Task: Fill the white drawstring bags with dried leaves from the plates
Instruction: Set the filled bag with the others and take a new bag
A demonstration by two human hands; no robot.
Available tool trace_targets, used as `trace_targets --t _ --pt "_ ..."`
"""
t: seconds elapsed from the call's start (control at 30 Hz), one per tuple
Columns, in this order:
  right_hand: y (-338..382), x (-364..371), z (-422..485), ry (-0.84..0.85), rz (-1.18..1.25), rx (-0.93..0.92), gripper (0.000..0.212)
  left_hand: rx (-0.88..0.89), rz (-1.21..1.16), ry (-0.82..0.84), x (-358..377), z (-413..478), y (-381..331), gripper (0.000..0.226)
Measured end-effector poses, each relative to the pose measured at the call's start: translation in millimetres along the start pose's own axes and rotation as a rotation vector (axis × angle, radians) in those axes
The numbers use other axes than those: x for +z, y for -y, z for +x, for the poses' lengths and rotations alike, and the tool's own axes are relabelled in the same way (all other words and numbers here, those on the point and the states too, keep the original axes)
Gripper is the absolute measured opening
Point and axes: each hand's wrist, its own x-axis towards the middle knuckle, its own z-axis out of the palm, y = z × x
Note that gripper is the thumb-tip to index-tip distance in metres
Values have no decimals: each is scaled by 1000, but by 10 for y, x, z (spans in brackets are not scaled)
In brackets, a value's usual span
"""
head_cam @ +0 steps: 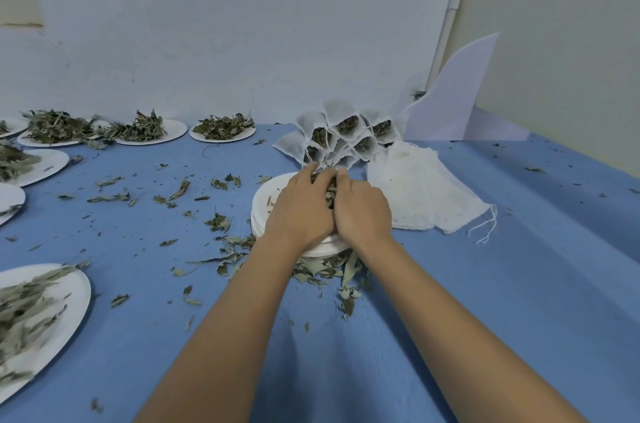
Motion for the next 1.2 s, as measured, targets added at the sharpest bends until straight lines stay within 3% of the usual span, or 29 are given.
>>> trace_targets --t 0.23,0.43,0.57,0.63,0.67,0.73,0.8,0.9,0.97,1.1,1.2 --pt "-37 -12 12 -13 243 81 58 -43 -20 -3 -9 48 -12 39" --pt "-93 -114 -34 -49 397 94 53 -64 95 43 -11 113 -33 37" --pt "-246 -216 54 -96 242 42 41 -72 70 -11 -62 124 -52 49" --pt "-361 -271 118 -138 44 42 26 -77 64 -35 -85 126 -85 57" --pt "-415 -302 144 -130 -88 45 28 -80 70 -36 -95 123 -105 62" --pt "-516 -338 187 -14 -302 33 36 -81 91 -40 -112 116 -141 72" --pt "-580 -339 183 112 -367 62 37 -74 120 -52 -120 122 -174 77" --pt "-655 -318 145 128 -371 86 25 -77 103 -118 -142 128 -243 69" --pt "-697 -318 135 95 -432 59 28 -82 47 -194 -151 128 -297 58" --pt "-752 -336 133 19 -454 55 29 -50 -211 -369 -157 123 -431 33" --pt "-779 -340 135 -71 -334 59 30 -25 -372 -428 -126 151 -564 26"
